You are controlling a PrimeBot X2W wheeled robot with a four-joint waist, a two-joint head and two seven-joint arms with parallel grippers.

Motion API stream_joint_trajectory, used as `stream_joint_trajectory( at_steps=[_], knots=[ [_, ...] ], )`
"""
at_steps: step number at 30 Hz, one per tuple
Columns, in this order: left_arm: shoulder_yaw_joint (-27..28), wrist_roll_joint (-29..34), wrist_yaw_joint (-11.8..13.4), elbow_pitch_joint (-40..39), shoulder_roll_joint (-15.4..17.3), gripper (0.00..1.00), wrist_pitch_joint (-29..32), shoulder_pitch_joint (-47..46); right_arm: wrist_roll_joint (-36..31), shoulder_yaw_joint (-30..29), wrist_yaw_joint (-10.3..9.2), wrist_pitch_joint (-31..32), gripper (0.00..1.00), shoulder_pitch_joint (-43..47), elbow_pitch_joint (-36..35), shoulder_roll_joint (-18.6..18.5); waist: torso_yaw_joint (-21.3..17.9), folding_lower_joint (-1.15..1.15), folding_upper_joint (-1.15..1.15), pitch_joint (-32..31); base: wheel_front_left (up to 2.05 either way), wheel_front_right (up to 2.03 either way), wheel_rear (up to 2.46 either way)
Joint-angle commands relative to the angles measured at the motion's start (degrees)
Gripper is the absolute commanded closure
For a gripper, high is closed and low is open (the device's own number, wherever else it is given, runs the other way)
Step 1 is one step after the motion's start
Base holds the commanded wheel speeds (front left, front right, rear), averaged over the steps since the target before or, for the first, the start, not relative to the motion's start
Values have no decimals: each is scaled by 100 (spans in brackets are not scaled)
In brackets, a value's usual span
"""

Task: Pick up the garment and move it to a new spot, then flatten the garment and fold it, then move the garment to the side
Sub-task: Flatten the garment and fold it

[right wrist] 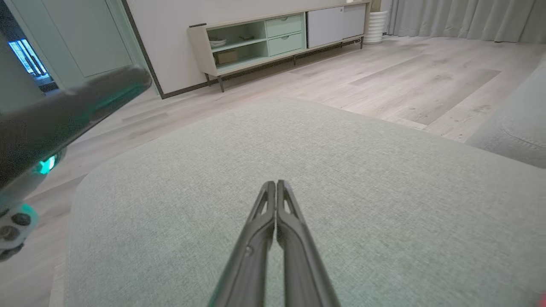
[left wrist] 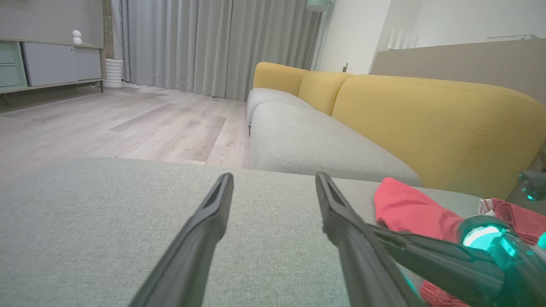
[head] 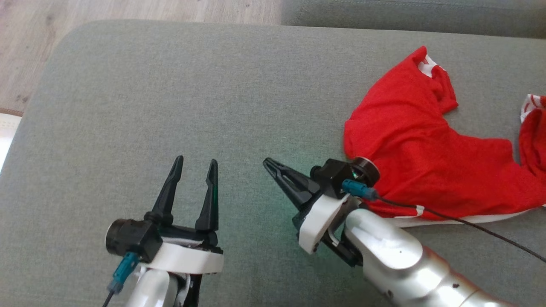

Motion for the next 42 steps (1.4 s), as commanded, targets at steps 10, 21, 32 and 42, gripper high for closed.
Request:
stream_joint_trajectory(
  at_steps=[10, 21, 32, 42],
  knots=[
    [276, 38, 18, -147, 2, 0, -27, -183, -350, -915, 39, -105, 0, -63, 34, 84, -320, 0, 0, -152, 0, 0, 0],
    [345, 80, 0, -182, 2, 0, -27, -1, -1974, -3552, 39, -106, 0, 1215, -751, -23, -790, 0, 0, -464, 0, 0, 0],
    [352, 86, -37, -161, 2, 0, -27, 98, -2409, -4679, 39, -107, 0, 2506, -1581, 71, -1027, 0, 0, -536, 0, 0, 0],
    [250, 66, -54, -117, 2, 0, -27, 117, -2206, -4782, 39, -107, 0, 2784, -1786, 83, -1083, 0, 0, -546, 0, 0, 0]
  ],
)
